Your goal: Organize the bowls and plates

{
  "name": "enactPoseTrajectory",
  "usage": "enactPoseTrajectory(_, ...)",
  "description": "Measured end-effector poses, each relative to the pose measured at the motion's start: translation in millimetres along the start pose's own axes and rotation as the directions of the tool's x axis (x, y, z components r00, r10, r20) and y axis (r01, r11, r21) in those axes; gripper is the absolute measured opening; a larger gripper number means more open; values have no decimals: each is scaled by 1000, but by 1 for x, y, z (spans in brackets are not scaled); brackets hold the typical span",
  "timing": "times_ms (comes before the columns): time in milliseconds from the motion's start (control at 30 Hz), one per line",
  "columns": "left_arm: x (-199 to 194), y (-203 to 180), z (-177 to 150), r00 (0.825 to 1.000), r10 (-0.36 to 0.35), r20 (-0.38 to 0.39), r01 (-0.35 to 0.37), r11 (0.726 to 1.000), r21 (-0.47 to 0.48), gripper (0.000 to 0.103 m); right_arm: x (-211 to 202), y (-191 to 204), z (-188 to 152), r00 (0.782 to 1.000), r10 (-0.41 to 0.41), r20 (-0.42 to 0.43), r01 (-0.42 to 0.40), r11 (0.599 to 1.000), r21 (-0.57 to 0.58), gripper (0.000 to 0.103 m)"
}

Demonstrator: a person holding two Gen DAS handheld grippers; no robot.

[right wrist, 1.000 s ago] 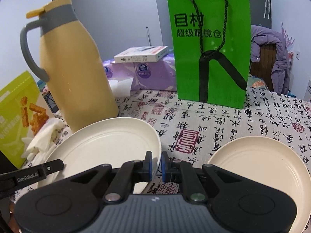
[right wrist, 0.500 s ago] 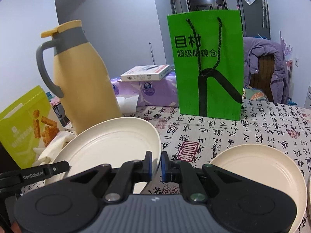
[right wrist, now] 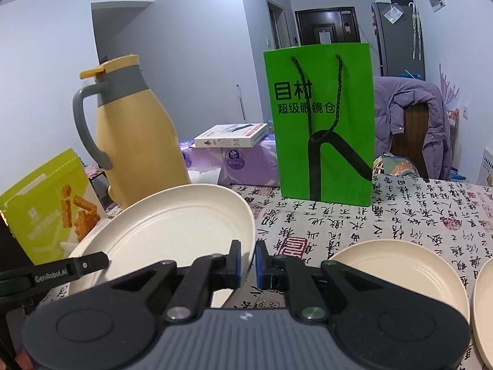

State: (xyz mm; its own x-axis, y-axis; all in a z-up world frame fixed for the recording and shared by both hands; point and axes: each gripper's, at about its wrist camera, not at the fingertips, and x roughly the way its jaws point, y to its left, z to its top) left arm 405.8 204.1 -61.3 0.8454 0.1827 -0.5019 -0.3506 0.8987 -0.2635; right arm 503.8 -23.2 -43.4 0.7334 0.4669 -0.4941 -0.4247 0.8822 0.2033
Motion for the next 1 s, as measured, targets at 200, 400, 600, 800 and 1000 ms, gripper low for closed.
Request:
enactPoseTrajectory(200,-14,-11,2,999,-7,41,6,1000,19,15,-19,0,0,999,-12,36,13,1000,-17,9)
enactPoseTrajectory(400,-26,-21,-2,999,-15,42,14,999,31,15,-36,-6,-2,999,-21,50,21,1000,-2,9)
enactPoseTrajectory(600,-41,-28,-7,999,-11,51,9,999,37,14,-52,-8,-8,998,-25,61,25,1000,1,9)
enactPoseTrajectory(800,-60,-32,-9,998,-6,69,3,999,45,15,-68,-6,-12,997,-24,74,24,1000,-2,9)
enactPoseTrajectory(1000,-78,-33,-10,996,-5,89,0,999,49,14,-84,-2,-16,996,-22,89,23,1000,-7,9)
